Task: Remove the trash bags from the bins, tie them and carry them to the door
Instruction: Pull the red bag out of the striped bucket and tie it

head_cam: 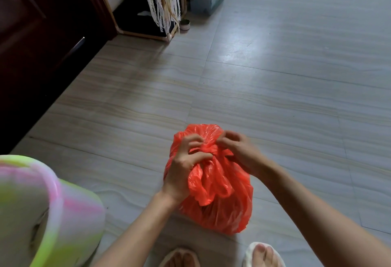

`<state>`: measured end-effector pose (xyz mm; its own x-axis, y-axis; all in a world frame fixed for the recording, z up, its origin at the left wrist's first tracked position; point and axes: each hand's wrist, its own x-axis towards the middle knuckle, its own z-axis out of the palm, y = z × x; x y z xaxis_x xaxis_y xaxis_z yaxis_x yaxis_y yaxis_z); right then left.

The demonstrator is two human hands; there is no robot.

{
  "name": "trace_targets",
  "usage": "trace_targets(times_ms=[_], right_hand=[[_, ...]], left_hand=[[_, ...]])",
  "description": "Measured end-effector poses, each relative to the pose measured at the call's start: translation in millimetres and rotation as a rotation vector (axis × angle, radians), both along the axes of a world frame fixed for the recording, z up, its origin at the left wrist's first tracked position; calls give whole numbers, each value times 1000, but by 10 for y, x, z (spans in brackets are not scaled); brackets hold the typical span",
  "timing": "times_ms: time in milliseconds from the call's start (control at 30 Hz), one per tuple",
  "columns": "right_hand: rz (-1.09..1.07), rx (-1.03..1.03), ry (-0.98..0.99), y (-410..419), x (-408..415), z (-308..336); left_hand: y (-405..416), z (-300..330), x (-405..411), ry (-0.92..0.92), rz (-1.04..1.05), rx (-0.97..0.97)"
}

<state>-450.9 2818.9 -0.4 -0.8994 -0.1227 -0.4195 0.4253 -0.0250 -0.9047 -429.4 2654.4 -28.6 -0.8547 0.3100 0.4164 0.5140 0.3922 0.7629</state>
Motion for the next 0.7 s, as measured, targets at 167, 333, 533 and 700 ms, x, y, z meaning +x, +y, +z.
trace_targets(times_ms=[167, 333, 533, 700], right_hand=[[-52, 3, -14, 49, -42, 95], [66, 349, 309, 100, -124, 208], [193, 171, 203, 251, -145, 362], [351, 994, 502, 408, -127, 138]], left_hand=[[-7, 55, -23, -66, 24, 26], [-19, 7, -23, -50, 45, -32], [-61, 54, -87, -195, 60, 112], [-38, 167, -101, -433, 27, 273]])
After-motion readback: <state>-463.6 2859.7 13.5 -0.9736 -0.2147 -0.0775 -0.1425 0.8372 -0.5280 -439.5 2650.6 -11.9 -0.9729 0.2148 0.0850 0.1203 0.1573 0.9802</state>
